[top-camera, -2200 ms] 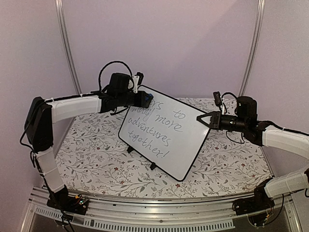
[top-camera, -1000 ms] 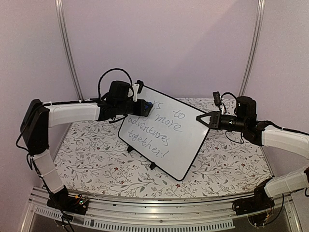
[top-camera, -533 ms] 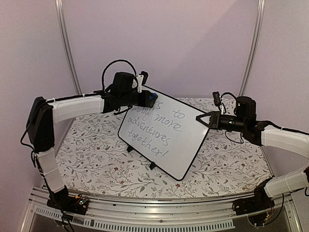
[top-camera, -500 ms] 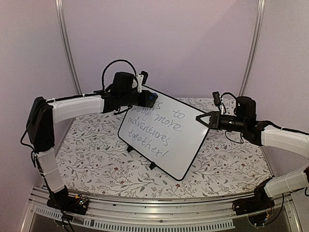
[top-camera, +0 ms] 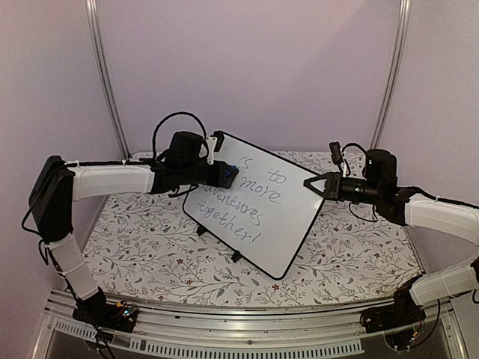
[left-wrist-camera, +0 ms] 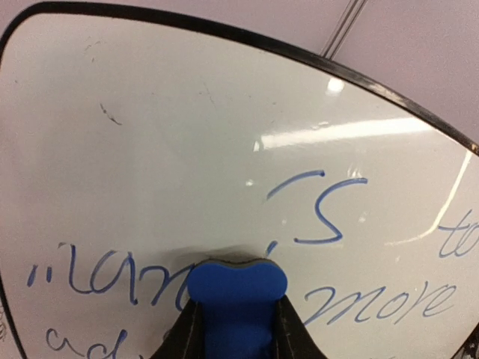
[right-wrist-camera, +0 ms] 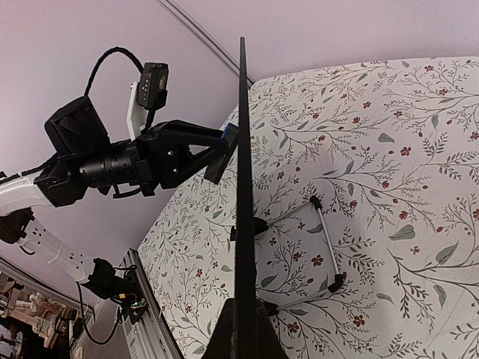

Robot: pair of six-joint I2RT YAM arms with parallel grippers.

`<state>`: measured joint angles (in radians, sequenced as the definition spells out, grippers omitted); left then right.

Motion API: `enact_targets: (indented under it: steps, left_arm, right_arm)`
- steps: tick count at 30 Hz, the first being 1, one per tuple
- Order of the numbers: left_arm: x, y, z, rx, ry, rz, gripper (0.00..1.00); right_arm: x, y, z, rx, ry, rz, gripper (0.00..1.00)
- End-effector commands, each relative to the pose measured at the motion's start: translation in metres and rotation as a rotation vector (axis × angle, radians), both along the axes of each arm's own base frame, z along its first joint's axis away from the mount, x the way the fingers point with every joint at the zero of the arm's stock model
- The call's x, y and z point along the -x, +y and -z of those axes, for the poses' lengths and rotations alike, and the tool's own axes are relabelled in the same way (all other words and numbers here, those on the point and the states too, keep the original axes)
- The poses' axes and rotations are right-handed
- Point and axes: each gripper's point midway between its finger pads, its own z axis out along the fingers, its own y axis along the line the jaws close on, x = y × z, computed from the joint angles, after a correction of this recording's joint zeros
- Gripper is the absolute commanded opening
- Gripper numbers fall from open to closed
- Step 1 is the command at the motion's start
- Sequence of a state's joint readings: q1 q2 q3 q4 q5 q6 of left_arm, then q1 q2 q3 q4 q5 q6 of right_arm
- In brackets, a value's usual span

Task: Erase the whiteboard
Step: Erase the center of the whiteboard.

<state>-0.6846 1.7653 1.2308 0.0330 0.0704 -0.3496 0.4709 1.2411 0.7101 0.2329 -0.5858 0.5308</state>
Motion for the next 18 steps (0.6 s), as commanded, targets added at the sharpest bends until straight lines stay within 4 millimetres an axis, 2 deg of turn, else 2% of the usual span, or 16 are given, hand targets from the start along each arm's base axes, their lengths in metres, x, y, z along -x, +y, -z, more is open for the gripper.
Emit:
enact_targets:
  steps: [1,5,9,11,14,18]
  left_arm:
    - [0.01,-0.002,0.025,-0.052,0.06,0.01,0.0]
    - [-0.011,-0.011,0.007,-0.032,0.013,0.012,0.0]
    - [-0.033,-0.022,-0.022,-0.005,-0.052,0.016,0.0]
    - [-0.038,-0.026,-0.028,-0.004,-0.063,0.02,0.0]
    - [-0.033,-0.031,-0.023,-0.001,-0.046,0.035,0.0]
    - [-0.012,-0.033,-0.003,-0.021,-0.001,0.051,0.0]
  right_arm:
    - [0.038,0.026,0.017,0.054,-0.024,-0.222,0.0]
    - [0.038,0.026,0.017,0.054,-0.024,-0.224,0.0]
    - [0.039,0.027,0.018,0.055,-0.021,-0.229,0.0]
    - [0.039,0.027,0.018,0.055,-0.021,-0.227,0.0]
    - [0.039,0.027,0.02,0.058,-0.018,-0.226,0.0]
    - [0.038,0.027,0.02,0.058,-0.017,-0.227,0.0]
